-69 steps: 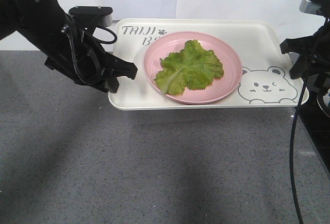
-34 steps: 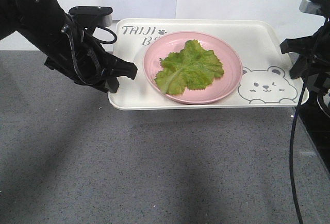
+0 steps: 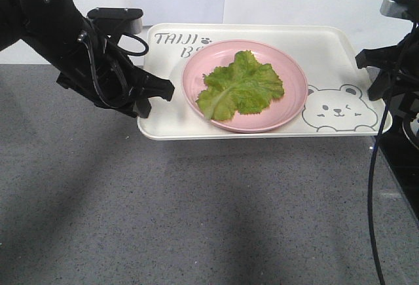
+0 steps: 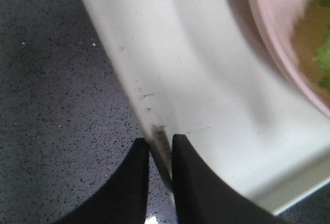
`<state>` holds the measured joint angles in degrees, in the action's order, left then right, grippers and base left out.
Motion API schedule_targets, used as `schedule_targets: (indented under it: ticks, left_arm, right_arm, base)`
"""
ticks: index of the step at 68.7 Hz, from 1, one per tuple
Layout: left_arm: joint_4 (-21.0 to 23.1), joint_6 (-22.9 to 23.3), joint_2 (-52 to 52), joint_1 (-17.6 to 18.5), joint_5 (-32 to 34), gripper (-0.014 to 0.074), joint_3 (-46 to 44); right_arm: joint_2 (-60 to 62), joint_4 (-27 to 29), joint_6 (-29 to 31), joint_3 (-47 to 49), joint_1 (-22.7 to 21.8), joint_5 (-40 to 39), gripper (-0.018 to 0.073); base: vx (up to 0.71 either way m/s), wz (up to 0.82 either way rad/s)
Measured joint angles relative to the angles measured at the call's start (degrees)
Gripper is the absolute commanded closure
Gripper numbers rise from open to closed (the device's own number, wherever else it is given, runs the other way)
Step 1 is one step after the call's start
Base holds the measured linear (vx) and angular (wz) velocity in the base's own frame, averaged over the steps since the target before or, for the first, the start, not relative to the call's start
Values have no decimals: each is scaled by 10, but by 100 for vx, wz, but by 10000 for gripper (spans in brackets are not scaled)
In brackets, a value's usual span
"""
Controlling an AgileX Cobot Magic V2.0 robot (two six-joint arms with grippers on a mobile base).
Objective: Transfer vegetables to tray and serve
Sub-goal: 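Lower the tray with both grippers onto the grey counter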
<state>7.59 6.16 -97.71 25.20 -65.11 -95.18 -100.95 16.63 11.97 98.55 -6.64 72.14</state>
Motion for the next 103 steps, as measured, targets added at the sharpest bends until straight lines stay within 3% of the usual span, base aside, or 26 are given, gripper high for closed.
schedule_targets:
  ticks: [24, 103]
  left_arm:
    - [-7, -7, 0, 0, 100, 602, 0]
    - [-9, -7, 0, 0, 102, 602, 0]
  right_arm:
    - [0, -15, -6, 0, -4, -11, 565]
    - [0, -15, -7, 0, -4, -10, 565]
  base:
    - [0, 0]
    - [0, 0]
